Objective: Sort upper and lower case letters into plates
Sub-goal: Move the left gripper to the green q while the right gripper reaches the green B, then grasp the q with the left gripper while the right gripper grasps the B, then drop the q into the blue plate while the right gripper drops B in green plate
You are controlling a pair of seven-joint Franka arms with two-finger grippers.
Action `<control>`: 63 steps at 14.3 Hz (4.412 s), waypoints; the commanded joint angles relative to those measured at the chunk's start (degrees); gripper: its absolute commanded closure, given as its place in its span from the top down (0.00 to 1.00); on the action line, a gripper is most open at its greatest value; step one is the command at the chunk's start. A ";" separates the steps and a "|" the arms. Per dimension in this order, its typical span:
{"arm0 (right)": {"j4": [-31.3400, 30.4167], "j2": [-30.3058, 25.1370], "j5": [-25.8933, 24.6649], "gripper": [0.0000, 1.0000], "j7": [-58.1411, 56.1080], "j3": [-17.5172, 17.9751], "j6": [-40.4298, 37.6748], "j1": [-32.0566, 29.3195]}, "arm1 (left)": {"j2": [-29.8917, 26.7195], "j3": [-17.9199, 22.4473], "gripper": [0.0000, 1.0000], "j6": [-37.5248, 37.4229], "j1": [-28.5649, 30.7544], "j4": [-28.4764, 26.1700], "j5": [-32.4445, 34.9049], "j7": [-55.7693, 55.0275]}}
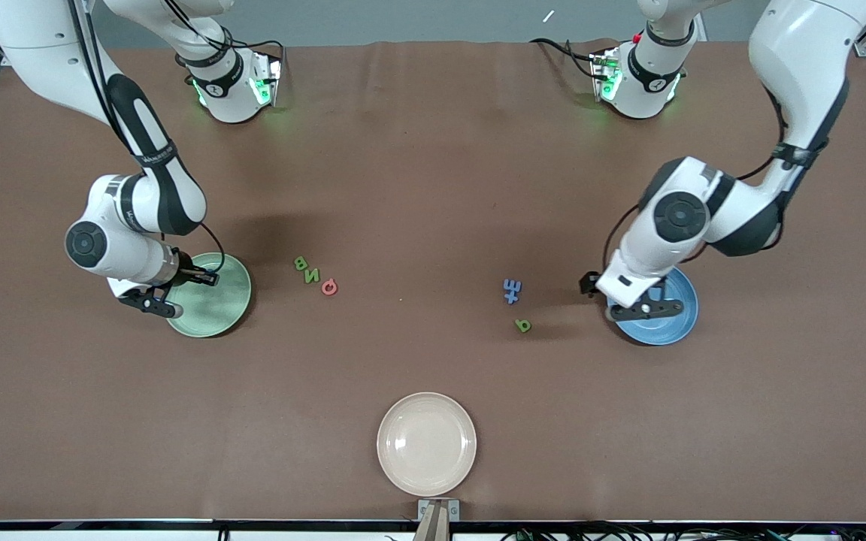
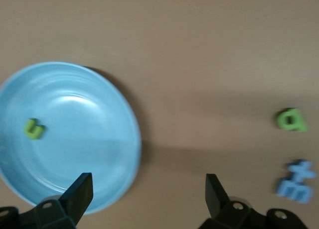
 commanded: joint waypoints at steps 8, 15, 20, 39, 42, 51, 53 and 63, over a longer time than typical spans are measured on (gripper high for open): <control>-0.18 -1.21 0.14 1.00 -0.29 0.06 -0.64 0.25 | 16.44 8.27 0.99 -1.07 -18.35 19.65 0.00 -26.54; 5.54 -2.89 0.75 1.00 9.11 0.24 -7.85 8.06 | 19.96 11.72 0.95 -0.98 -22.15 22.04 -0.18 -33.76; 2.99 -4.64 0.66 1.00 7.18 0.33 -7.94 14.65 | 21.98 11.72 0.83 -0.45 -22.59 22.56 -0.27 -34.65; -4.66 -1.66 0.40 0.92 -4.42 0.15 8.06 23.19 | 21.64 11.63 0.08 1.22 -22.07 24.06 0.09 -34.03; -4.84 -0.43 0.40 0.88 -4.25 0.15 9.89 23.19 | 18.92 11.37 0.08 -1.14 -21.54 23.27 0.09 -33.68; -5.63 0.45 0.40 0.45 -3.90 0.15 11.22 23.10 | 6.97 -2.76 0.07 -7.82 0.84 8.70 0.09 -15.34; -5.63 0.45 0.40 0.31 -3.90 0.15 11.13 23.10 | 5.03 -5.84 0.07 -9.50 7.17 5.18 0.09 -9.28; 8.68 -3.85 0.14 0.03 -4.77 -0.20 -15.57 14.16 | 2.91 -7.70 0.07 -3.80 23.45 -6.87 4.72 7.54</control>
